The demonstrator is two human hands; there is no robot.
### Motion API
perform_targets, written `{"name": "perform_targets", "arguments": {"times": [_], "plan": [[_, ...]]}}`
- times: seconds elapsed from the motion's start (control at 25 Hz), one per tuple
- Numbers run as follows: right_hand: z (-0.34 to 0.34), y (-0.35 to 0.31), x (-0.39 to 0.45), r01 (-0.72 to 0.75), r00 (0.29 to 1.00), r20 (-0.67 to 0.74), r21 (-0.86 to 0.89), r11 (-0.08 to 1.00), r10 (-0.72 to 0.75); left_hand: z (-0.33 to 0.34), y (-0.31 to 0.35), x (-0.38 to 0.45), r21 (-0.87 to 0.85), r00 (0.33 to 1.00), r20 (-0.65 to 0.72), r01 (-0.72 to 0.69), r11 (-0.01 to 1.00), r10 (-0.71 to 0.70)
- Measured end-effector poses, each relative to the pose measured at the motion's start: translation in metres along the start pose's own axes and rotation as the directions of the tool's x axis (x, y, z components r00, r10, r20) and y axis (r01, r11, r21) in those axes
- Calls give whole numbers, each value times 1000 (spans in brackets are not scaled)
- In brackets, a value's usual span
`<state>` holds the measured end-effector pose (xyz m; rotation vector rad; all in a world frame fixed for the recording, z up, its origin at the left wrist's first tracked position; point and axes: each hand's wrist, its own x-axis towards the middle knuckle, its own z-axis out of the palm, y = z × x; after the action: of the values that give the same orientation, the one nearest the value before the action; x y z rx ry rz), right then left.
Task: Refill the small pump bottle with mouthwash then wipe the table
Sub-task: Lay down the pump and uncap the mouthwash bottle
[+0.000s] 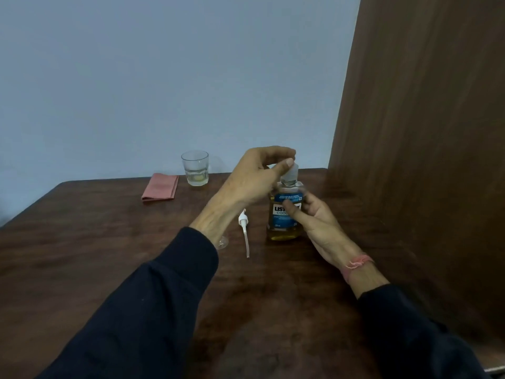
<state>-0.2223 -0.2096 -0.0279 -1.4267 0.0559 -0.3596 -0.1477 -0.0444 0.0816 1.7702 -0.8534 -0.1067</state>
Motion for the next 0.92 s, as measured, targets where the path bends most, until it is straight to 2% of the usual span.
{"name": "perform_targets", "arguments": {"times": [0.12,0.36,0.52,0.64,0.76,0.92], "plan": [[-2,1,2,-1,999,34,-2,1000,1,-2,-17,-2,-154,999,36,-1,988,6],[-5,0,1,-4,997,74,29,1000,2,-1,-24,-10,-217,997,65,-30,976,45],[-6,1,1,24,997,70,30,999,-26,9,-28,-14,-211,995,-93,-62,976,44],[-7,2,3,23,997,69,31,999,-25,15,-30,-19,-100,972,-228,-83,991,58],[-7,3,5,14,998,68,40,999,-17,15,-34,-20,-15,957,-267,-121,993,112],[-6,0,4,-8,999,53,41,999,6,12,-38,-17,-241,978,-203,-90,966,41]]}}
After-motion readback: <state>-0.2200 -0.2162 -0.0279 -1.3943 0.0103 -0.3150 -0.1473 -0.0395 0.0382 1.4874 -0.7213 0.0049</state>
